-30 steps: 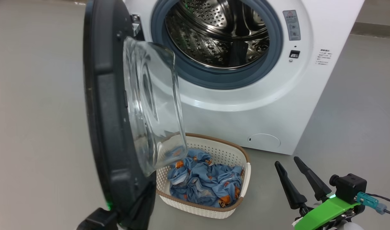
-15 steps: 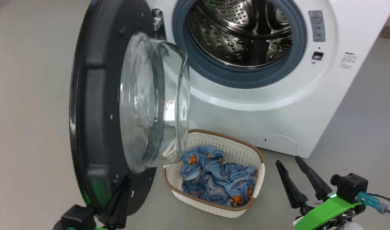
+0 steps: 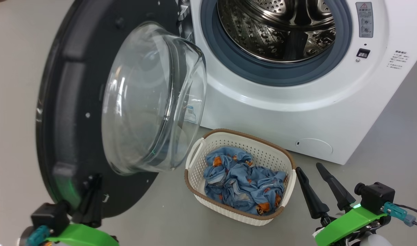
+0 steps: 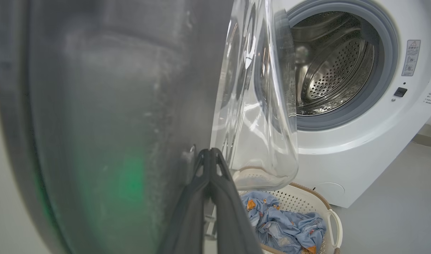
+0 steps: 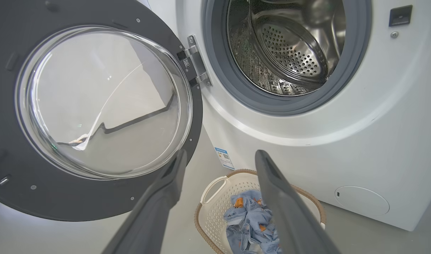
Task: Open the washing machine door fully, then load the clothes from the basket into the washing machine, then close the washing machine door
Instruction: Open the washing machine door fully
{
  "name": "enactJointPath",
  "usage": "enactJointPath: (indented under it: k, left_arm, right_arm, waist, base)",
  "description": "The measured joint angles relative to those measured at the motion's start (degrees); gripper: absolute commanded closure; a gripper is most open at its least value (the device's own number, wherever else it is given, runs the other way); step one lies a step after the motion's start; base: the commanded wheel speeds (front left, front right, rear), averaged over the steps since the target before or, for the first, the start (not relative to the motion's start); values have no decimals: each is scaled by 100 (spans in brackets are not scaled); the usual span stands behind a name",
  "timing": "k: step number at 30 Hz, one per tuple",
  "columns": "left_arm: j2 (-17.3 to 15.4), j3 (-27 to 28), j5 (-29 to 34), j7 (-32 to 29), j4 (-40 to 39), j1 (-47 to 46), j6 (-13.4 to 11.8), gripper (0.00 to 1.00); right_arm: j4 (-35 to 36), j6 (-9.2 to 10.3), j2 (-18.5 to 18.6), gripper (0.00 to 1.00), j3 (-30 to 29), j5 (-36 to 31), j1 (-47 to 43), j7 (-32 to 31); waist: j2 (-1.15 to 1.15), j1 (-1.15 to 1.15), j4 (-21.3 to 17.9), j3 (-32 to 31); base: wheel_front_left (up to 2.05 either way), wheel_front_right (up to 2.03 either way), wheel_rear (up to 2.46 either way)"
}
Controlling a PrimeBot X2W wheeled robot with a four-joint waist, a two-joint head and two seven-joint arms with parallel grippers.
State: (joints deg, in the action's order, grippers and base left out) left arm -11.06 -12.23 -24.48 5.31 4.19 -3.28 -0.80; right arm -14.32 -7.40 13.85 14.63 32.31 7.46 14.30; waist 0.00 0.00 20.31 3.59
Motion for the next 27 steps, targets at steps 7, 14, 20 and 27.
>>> enactJointPath:
  k: [7,14,20,27]
  left_arm:
    - [-166,301,-152,38,197,-132,-21,100]
    - [-353,526,-347,40,678,-524,13,100]
    - [-478,630,-396,49,1088,-836,112,100]
    - [-659,665,-433,166,1789,-1357,314,100]
  right_arm:
    - [13,0,-70,0,-31,-1,16,0]
    - [31,0,-94,0,-57,-7,219,0]
    - [40,0,-102,0,-89,-9,225,0]
    - [42,0,-108,0,-98,-41,399,0]
  waist:
    - [0,0,54,113]
    - [0,0,114,234]
    - [0,0,154,349]
    - [0,0,207,524]
  base:
    - [0,0,0]
    - [0,0,0]
    - [0,0,0]
    - [0,0,0]
